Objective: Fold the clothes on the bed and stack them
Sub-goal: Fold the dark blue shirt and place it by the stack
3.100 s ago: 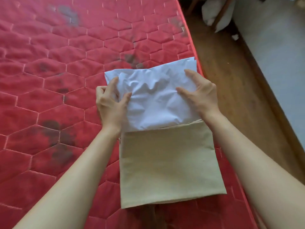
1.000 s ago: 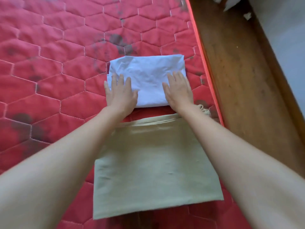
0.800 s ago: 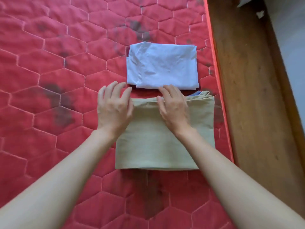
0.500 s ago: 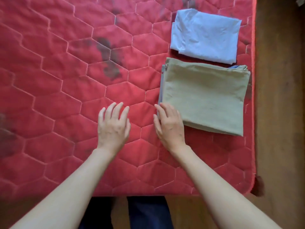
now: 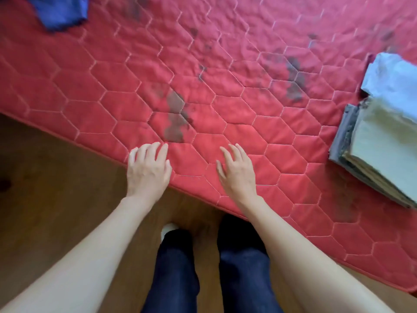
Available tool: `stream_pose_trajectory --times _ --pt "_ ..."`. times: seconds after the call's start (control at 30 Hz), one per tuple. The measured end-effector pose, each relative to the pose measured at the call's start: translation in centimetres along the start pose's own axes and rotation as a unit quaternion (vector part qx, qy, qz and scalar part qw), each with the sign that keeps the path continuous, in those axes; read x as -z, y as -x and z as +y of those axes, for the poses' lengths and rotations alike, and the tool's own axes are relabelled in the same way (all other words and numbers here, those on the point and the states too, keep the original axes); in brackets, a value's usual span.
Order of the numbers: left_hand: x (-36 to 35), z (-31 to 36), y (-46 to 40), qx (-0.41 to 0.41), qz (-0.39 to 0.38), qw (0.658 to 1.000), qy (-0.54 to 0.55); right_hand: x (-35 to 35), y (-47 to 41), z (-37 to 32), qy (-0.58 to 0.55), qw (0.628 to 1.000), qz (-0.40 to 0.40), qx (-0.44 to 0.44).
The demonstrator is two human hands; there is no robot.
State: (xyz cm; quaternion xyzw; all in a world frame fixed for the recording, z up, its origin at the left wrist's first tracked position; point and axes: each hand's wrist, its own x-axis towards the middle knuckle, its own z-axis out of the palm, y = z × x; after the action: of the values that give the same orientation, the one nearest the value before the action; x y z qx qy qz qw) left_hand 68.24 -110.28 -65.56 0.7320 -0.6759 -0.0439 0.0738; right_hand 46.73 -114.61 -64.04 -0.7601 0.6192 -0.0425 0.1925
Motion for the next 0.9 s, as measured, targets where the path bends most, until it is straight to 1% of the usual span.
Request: stream_pose_trajectory --times 0.2,0.37,0.5,0.67,0.8,0.9 --pt "4.1 -8.9 -2.7 0.061 0.019 0.998 -0.021 -0.1 -6.5 -10.2 0.032 0.995 -0.012 0.091" --pt "6.7 -14.1 -8.2 0.094 0.061 0.994 -0.013 0.7 -13.7 -17.2 0.044 0.988 0.000 0.151" --pt "8.2 -18.4 -15.4 0.097 0.089 0.991 -0.022 1.0 -21.2 -21.8 0.047 0.983 0.000 0.175" --pt "8.7 -24.6 -23.9 0.117 0.072 0.990 -0.033 0.7 -31.1 -26.5 0.033 0.983 -0.002 0.179" --pt "8.2 -30.1 -29.3 0.113 0.101 0.987 -0.053 -0.2 -38.4 -29.5 0.048 0.978 -0.008 0.202" --pt "8.0 -34.4 -32.7 0.113 0.108 0.986 -0.061 -1.1 -42.9 -31.9 0.049 0.979 0.004 0.200"
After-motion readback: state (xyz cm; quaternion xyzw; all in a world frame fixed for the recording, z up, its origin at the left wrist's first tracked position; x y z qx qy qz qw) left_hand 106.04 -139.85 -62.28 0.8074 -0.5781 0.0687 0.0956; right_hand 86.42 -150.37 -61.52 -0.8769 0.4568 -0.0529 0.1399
